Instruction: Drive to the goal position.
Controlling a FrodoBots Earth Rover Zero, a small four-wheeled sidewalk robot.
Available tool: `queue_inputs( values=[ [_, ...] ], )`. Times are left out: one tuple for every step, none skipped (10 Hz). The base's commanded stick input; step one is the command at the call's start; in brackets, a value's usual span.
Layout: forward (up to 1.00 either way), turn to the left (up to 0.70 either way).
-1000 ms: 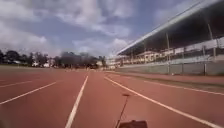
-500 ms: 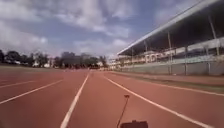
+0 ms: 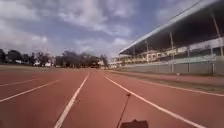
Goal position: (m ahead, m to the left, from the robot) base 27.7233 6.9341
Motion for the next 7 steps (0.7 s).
queue_inputs(
  values=[
    [0.7, 0.0],
    [0.7, 0.0],
    [0.7, 0.0],
    [0.7, 0.0],
    [0.7, 0.0],
    [0.7, 0.0],
    [0.7, 0.0]
  ],
)
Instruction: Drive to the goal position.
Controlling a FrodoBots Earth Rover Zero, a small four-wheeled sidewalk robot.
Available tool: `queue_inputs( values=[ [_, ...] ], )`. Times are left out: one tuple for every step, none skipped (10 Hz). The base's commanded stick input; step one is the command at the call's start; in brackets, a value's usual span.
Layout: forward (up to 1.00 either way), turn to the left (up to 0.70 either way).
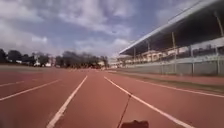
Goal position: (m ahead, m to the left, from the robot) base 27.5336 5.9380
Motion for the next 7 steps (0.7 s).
queue_inputs(
  values=[
    [0.7, 0.0],
    [0.7, 0.0],
    [0.7, 0.0],
    [0.7, 0.0],
    [0.7, 0.0],
    [0.7, 0.0],
    [0.7, 0.0]
  ],
)
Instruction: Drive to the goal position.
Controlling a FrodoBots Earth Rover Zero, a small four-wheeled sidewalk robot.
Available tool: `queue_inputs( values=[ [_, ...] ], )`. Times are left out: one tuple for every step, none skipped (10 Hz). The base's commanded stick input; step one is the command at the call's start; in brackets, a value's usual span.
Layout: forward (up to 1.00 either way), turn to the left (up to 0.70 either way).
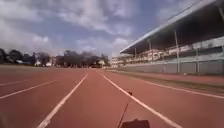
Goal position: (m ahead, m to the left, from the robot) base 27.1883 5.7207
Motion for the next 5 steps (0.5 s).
queue_inputs(
  values=[
    [0.7, 0.0],
    [0.7, 0.0],
    [0.7, 0.0],
    [0.7, 0.0],
    [0.7, 0.0]
  ],
)
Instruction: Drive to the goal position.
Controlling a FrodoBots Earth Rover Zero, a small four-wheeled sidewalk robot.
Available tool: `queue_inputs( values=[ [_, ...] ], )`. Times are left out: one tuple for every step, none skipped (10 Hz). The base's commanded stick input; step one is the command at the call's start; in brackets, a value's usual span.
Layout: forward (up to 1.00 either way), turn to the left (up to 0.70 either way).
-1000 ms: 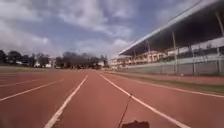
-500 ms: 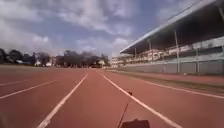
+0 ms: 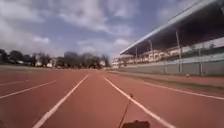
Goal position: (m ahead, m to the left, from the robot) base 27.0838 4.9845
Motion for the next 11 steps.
queue_inputs(
  values=[
    [0.7, 0.0],
    [0.7, 0.0],
    [0.7, 0.0],
    [0.7, 0.0],
    [0.7, 0.0],
    [0.7, 0.0],
    [0.7, 0.0],
    [0.7, 0.0],
    [0.7, 0.0],
    [0.7, 0.0],
    [0.7, 0.0]
  ],
)
